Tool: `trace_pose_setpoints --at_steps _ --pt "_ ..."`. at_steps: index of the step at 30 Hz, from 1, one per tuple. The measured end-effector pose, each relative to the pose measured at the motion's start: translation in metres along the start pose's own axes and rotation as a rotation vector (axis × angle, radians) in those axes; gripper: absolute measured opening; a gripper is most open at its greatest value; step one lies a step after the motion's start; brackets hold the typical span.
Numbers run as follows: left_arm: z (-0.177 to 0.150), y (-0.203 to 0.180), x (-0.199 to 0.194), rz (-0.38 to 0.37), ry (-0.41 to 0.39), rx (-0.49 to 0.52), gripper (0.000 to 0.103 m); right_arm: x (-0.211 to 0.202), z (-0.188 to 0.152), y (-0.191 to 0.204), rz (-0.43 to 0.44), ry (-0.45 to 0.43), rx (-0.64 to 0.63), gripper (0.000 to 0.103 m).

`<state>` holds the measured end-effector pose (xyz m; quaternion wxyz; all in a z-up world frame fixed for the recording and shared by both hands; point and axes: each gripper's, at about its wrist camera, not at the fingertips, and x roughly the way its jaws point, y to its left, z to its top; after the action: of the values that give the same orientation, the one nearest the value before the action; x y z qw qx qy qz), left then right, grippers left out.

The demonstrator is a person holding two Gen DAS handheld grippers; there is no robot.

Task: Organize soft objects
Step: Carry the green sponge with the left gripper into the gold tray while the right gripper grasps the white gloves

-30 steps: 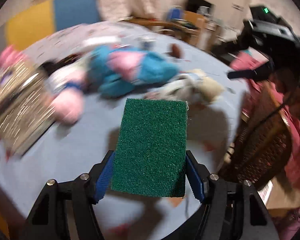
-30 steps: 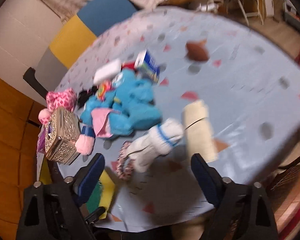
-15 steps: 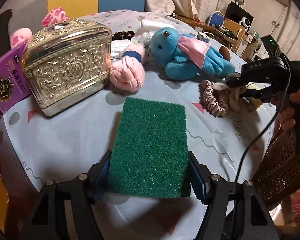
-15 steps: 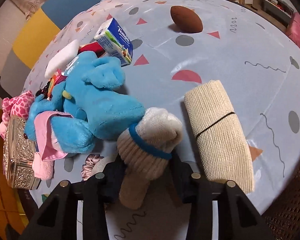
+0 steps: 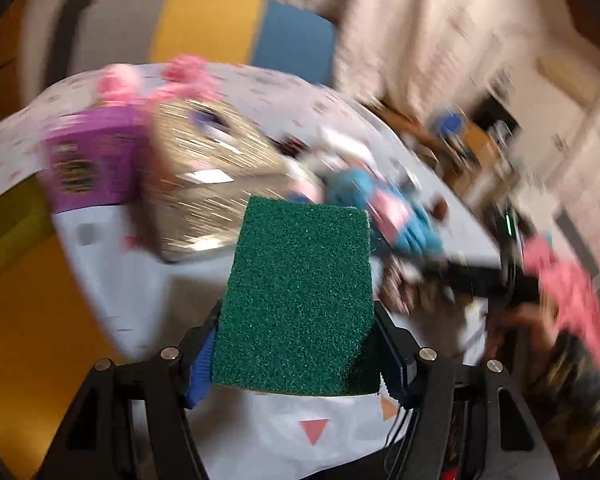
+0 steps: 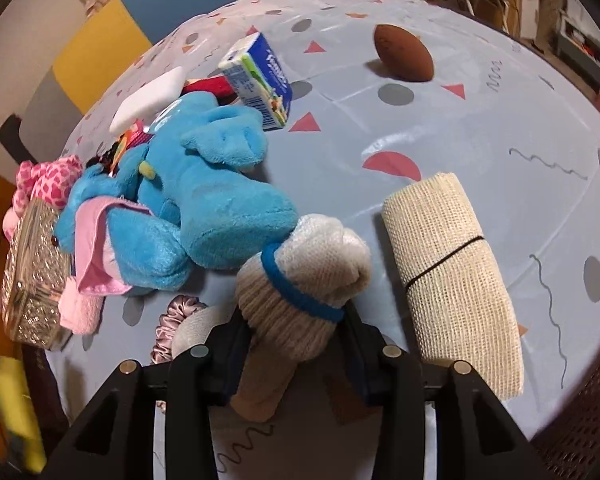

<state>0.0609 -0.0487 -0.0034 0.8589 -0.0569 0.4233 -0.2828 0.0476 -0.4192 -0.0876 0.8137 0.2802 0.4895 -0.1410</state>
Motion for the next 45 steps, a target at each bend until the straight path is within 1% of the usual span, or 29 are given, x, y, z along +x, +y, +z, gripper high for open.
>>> trace_pose_setpoints --at_steps 1,2,3,4,6,8,10,11,13,15,17,18,20,21,22,24,26,29,30,31,32,34,35,40,45 --pt "0.004 0.01 -0.011 0.016 -0.02 -0.044 0.068 0.0 0.0 0.001 -0.003 -0.001 -0.002 0.043" --pt "0.01 0.029 -0.028 0.042 -0.056 -0.112 0.068 0.0 0.0 0.001 -0.006 -0.001 -0.005 0.043" --pt "0.014 0.042 -0.038 0.067 -0.076 -0.15 0.068 -0.001 -0.001 0.001 -0.01 -0.001 -0.01 0.043" --pt "0.017 0.056 -0.047 0.103 -0.093 -0.185 0.068 -0.002 -0.002 0.001 -0.013 -0.004 -0.014 0.043" --pt "0.025 0.091 -0.064 0.211 -0.122 -0.247 0.068 -0.001 -0.003 0.003 -0.017 -0.014 -0.029 0.043" --pt "0.029 0.124 -0.069 0.291 -0.117 -0.32 0.068 -0.001 -0.004 0.005 -0.022 -0.024 -0.041 0.043" --pt "0.034 0.167 -0.065 0.339 -0.076 -0.422 0.068 -0.001 -0.005 0.005 -0.022 -0.03 -0.042 0.043" --pt "0.034 0.184 -0.06 0.353 -0.052 -0.466 0.068 -0.001 -0.005 0.004 -0.022 -0.03 -0.039 0.043" --pt "0.036 0.208 -0.049 0.347 -0.023 -0.535 0.068 -0.001 -0.004 0.005 -0.023 -0.029 -0.039 0.043" --pt "0.038 0.232 -0.034 0.366 0.006 -0.601 0.068 0.001 -0.002 0.005 -0.024 -0.028 -0.04 0.043" --pt "0.041 0.247 -0.021 0.352 0.018 -0.649 0.068 0.002 -0.002 0.005 -0.025 -0.027 -0.041 0.043" --pt "0.043 0.255 -0.013 0.367 0.023 -0.673 0.069 0.002 -0.002 0.005 -0.026 -0.027 -0.042 0.043" --pt "0.048 0.263 0.0 0.363 0.032 -0.675 0.071 0.001 -0.002 0.006 -0.028 -0.028 -0.043 0.043" --pt "0.049 0.266 0.006 0.362 0.04 -0.68 0.074 0.001 -0.002 0.006 -0.029 -0.029 -0.044 0.043" --pt "0.05 0.269 0.009 0.368 0.052 -0.696 0.08 0.001 -0.002 0.007 -0.031 -0.03 -0.047 0.043" --pt "0.049 0.269 0.007 0.358 0.044 -0.699 0.085 0.001 -0.002 0.008 -0.035 -0.032 -0.052 0.043" --pt "0.05 0.264 0.004 0.379 0.019 -0.68 0.086 0.001 -0.002 0.009 -0.04 -0.034 -0.059 0.043" --pt "0.047 0.251 -0.012 0.419 -0.019 -0.62 0.086 0.001 -0.005 0.012 -0.056 -0.043 -0.075 0.043" --pt "0.044 0.241 -0.02 0.445 -0.041 -0.58 0.086 0.001 -0.006 0.014 -0.061 -0.048 -0.082 0.043" --pt "0.044 0.235 -0.022 0.466 -0.052 -0.551 0.086 0.001 -0.007 0.015 -0.064 -0.053 -0.084 0.043" --pt "0.04 0.222 -0.029 0.5 -0.061 -0.501 0.086 0.001 -0.008 0.016 -0.066 -0.057 -0.084 0.043" --pt "0.034 0.204 -0.038 0.525 -0.091 -0.45 0.092 0.0 -0.01 0.017 -0.069 -0.066 -0.084 0.042" --pt "0.028 0.192 -0.043 0.532 -0.111 -0.421 0.094 -0.001 -0.011 0.018 -0.071 -0.069 -0.086 0.042" --pt "0.004 0.152 -0.063 0.525 -0.146 -0.337 0.095 -0.009 -0.016 0.023 -0.083 -0.081 -0.088 0.037" --pt "-0.009 0.127 -0.071 0.523 -0.178 -0.282 0.096 -0.029 -0.026 0.029 -0.109 -0.144 -0.129 0.035"
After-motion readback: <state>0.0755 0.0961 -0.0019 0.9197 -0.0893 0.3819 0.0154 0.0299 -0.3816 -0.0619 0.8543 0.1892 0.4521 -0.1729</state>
